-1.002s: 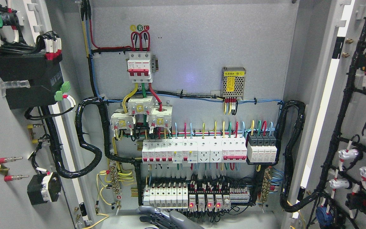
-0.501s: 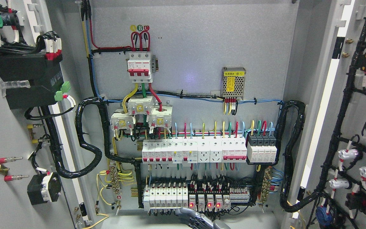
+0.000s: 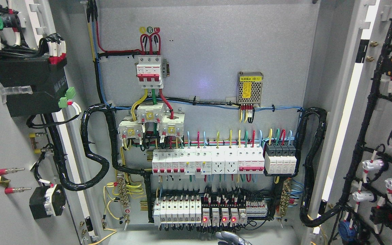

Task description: Open door with both hands

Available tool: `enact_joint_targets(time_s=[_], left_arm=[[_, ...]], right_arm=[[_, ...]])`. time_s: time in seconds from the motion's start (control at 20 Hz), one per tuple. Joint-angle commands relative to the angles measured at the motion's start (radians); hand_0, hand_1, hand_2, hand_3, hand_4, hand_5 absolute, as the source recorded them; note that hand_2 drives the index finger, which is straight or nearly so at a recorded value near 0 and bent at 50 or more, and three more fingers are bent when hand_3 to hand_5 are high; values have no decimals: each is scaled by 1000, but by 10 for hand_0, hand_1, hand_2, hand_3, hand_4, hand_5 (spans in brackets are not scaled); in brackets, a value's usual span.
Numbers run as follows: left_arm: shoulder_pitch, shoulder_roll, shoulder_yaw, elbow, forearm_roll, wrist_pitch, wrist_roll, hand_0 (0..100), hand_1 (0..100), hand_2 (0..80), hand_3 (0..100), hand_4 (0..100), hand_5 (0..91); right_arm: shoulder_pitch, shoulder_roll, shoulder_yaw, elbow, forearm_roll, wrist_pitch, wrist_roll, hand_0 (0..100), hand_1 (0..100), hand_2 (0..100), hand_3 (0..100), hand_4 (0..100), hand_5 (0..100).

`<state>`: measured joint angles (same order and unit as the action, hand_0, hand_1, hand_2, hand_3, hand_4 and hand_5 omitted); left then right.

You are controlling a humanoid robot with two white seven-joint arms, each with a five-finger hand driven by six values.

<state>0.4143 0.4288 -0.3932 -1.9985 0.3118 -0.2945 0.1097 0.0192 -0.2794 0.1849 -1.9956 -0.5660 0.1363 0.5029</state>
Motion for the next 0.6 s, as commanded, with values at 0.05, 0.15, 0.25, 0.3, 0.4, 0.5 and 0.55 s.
enact_joint_targets(time_s=[0.05, 0.15, 0.25, 0.3, 0.4, 0.5, 0.55], left_arm=[[0, 51, 100, -19, 53, -3, 4, 0, 0, 0, 0, 0, 0], [0, 60, 126, -17, 91, -3, 4, 0, 0, 0, 0, 0, 0], [0, 70, 145, -17, 110, -3, 4, 0, 0, 0, 0, 0, 0], [1, 76, 148, -17, 112, -3, 4, 0, 0, 0, 0, 0, 0], [3, 85, 160, -17, 115, -5, 4, 0, 0, 0, 0, 0, 0], [3, 85, 171, -20, 119, -18, 4, 0, 0, 0, 0, 0, 0], [3, 85, 171, -26, 119, -23, 4, 0, 0, 0, 0, 0, 0]], right_arm=[[91, -20, -143, -71, 0, -4, 2, 191, 0, 0, 0, 0, 0], [110, -17, -163, -71, -2, -29, 2, 191, 0, 0, 0, 0, 0], [134, 2, -197, -69, -2, -56, 2, 191, 0, 0, 0, 0, 0], [146, 12, -212, -68, -2, -63, 0, 191, 0, 0, 0, 0, 0], [163, 40, -243, -69, -2, -66, 2, 191, 0, 0, 0, 0, 0], [165, 55, -261, -69, 0, -66, 2, 191, 0, 0, 0, 0, 0], [166, 63, -278, -69, -2, -66, 2, 191, 0, 0, 0, 0, 0]])
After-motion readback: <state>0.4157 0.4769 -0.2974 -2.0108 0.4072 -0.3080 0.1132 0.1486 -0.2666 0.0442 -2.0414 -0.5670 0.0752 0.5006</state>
